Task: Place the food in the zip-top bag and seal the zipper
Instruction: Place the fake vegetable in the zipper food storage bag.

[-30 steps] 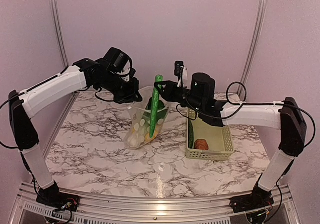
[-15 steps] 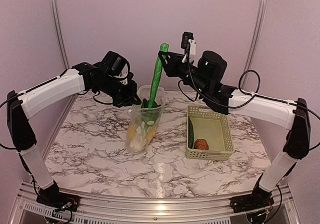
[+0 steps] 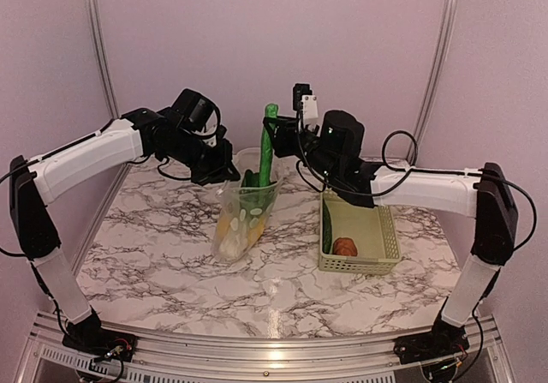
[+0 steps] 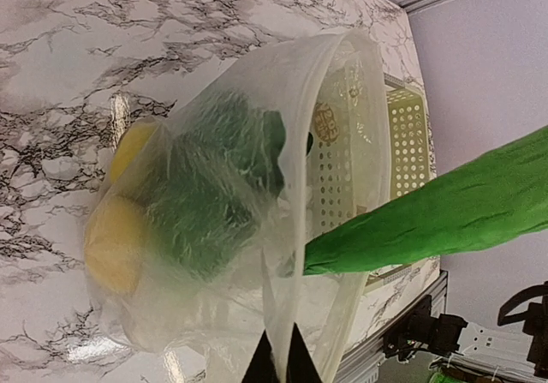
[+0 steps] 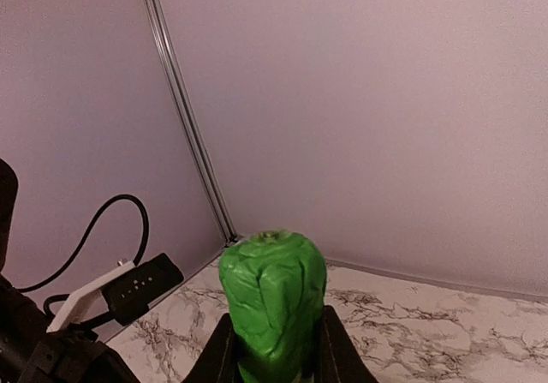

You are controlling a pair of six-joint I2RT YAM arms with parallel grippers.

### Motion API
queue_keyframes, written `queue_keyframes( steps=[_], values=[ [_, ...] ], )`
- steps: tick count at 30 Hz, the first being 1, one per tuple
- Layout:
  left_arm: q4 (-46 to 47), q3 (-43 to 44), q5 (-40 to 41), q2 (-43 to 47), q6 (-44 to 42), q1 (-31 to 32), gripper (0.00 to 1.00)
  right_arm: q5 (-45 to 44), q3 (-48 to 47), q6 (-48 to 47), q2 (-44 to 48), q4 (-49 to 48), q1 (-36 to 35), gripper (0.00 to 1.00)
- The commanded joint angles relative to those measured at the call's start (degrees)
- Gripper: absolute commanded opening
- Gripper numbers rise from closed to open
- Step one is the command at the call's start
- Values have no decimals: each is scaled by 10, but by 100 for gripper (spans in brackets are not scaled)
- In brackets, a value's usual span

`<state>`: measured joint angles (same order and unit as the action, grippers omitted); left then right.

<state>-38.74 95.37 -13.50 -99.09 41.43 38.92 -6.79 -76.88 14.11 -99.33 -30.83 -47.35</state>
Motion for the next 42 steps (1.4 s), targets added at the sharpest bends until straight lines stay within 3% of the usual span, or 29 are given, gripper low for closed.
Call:
queue_keyframes(
  steps=[1, 10, 17, 19, 21, 26, 29, 32, 36, 42],
  values=[
    [23, -8, 3, 36, 15, -5, 3, 11, 24, 72, -9, -12, -6, 0],
    [61, -57, 27, 65, 34, -9, 3, -4, 39, 134, -28, -4, -60, 1],
    [76, -104, 21, 79, 51, -12, 4, -44, 95, 156, -30, -52, -74, 5],
    [77, -105, 22, 82, 48, -14, 4, -53, 116, 166, -19, -62, -75, 14],
    [78, -106, 23, 84, 45, -16, 4, -39, 126, 157, -10, -56, -75, 28],
    [84, -107, 16, 85, 39, -22, 4, 56, 83, 92, 33, 86, -75, 54],
    [93, -112, 11, 87, 36, -28, 4, 56, 60, 37, 73, 169, -74, 59],
    [101, -114, 0, 84, 34, -34, 5, 34, 40, -10, 100, 222, -69, 60],
    [105, -109, -12, 77, 31, -42, 6, 19, -36, -55, 75, 324, -57, 53],
    [90, -95, -33, 60, 5, -46, 9, 31, -31, -14, 83, 385, -22, 49]
  ],
)
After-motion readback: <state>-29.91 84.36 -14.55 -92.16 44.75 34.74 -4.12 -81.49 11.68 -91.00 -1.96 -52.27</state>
